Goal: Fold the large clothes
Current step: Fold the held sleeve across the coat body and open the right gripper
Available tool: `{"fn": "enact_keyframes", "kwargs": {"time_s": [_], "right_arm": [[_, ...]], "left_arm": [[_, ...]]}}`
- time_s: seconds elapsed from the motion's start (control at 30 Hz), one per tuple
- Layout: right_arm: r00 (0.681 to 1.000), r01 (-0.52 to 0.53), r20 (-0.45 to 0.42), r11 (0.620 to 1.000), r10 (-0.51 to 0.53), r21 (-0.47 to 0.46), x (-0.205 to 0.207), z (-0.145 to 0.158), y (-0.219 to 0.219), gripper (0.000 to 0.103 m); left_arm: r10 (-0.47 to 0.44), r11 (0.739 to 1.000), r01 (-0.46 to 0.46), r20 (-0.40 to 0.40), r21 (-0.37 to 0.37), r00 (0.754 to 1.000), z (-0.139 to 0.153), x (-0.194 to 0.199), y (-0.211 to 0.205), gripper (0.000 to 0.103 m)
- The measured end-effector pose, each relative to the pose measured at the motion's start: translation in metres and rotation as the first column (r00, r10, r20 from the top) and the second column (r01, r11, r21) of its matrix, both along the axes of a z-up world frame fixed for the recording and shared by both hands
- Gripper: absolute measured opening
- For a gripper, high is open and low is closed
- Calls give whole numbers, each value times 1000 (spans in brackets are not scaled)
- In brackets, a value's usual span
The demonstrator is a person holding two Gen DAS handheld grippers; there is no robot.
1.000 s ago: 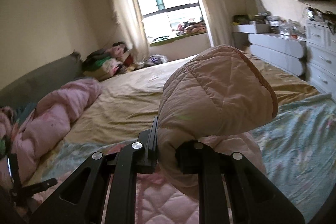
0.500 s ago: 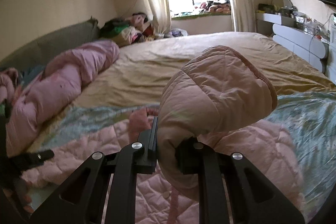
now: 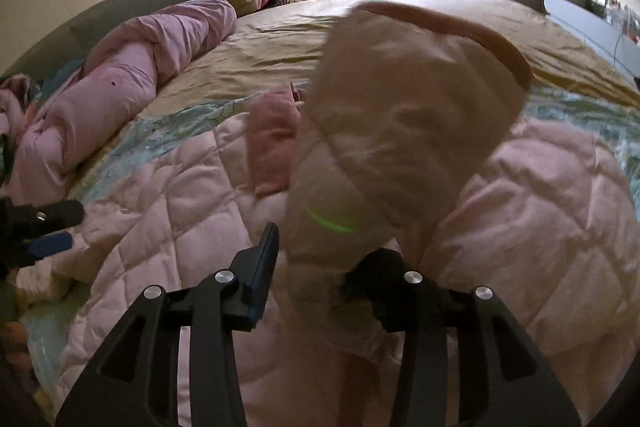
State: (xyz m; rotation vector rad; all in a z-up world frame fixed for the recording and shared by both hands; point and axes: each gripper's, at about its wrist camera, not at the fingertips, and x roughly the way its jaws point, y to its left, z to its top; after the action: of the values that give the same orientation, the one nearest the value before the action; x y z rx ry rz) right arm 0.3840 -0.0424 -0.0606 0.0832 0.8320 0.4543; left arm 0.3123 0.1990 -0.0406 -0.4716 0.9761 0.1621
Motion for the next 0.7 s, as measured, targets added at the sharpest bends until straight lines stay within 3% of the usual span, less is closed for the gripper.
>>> {"fn": "enact_keyframes", "kwargs": {"time_s": [0.13, 0.23, 0.33, 0.4, 0.47, 0.63, 0.7], "right_arm": [[999, 43, 7, 996, -44, 74, -9, 15, -19, 69], [997, 54, 57, 994, -60, 100, -14, 30, -25, 70], [998, 41, 51, 993, -47, 114, -13, 34, -21, 70], [997, 44, 58, 991, -52, 125, -13, 35, -19, 66], [996, 37, 77, 993, -45, 109, -14, 37, -14, 51], [995, -37, 91, 996, 30, 78, -17, 37, 3, 35], [994, -74, 79, 996, 69, 58, -19, 33, 13, 35]], "left_arm": [[24, 999, -23, 3, -26, 1000, -2, -1, 5, 94], [53, 996, -51, 29, -72, 998, 1, -5, 15, 94], [67, 991, -60, 61, -122, 996, 5, -9, 22, 94], [67, 988, -55, 78, -146, 995, 7, -10, 23, 94], [60, 988, -46, 90, -149, 994, 10, -10, 21, 94], [38, 980, -11, 134, -198, 990, 13, -9, 18, 94], [34, 978, -5, 135, -207, 990, 12, -8, 17, 94]]}}
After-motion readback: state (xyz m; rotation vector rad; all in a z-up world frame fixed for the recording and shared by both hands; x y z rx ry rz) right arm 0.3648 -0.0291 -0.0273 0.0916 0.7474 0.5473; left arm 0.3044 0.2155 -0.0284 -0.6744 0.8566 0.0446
